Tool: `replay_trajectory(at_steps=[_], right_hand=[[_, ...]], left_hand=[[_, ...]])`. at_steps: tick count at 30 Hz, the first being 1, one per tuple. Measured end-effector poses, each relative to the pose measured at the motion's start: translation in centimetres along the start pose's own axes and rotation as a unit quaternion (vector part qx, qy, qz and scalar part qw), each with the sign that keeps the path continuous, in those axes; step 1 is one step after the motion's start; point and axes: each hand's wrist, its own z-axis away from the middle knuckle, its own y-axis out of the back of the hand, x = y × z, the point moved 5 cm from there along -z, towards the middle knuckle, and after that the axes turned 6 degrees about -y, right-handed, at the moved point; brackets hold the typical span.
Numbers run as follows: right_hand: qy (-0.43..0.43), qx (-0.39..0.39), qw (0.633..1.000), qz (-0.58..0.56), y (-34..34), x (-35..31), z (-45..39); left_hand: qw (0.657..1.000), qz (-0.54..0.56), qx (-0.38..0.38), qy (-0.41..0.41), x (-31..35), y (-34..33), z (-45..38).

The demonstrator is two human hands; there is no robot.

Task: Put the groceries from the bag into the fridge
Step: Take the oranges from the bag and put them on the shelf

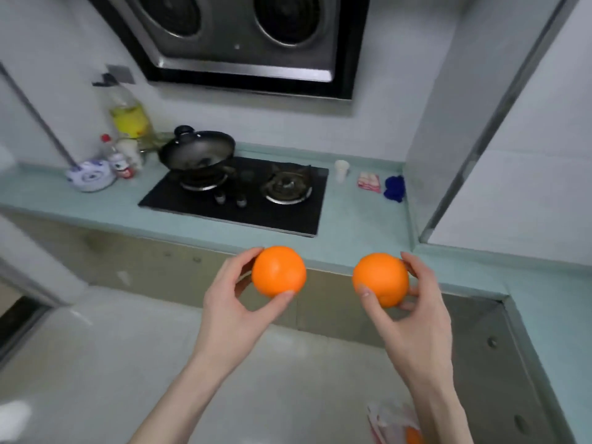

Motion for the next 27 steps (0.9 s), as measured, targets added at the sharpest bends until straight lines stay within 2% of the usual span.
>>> replay_trajectory(at_steps=[3,10,18,27], right_hand=[[0.020,-0.062,0.998,-0.004,-4.4,-3.1,0.1],[0.139,-0.169,0.976,-0.018,-15.7,-12.9,4.3],[0.244,-0.255,0.934,-0.053,-28.6,-24.9,14.2],[0.304,-0.351,0.877,-0.124,-40.5,-35.7,26.9]], left_hand=[[0.997,-0.019,0.070,0.013,-0.4,5.8,0.8],[0.975,-0.099,0.197,0.033,-0.4,20.2,5.0],[0.936,-0.136,0.321,0.045,-0.1,37.3,11.6],[0.893,-0.173,0.414,0.046,0.2,53.4,18.7]])
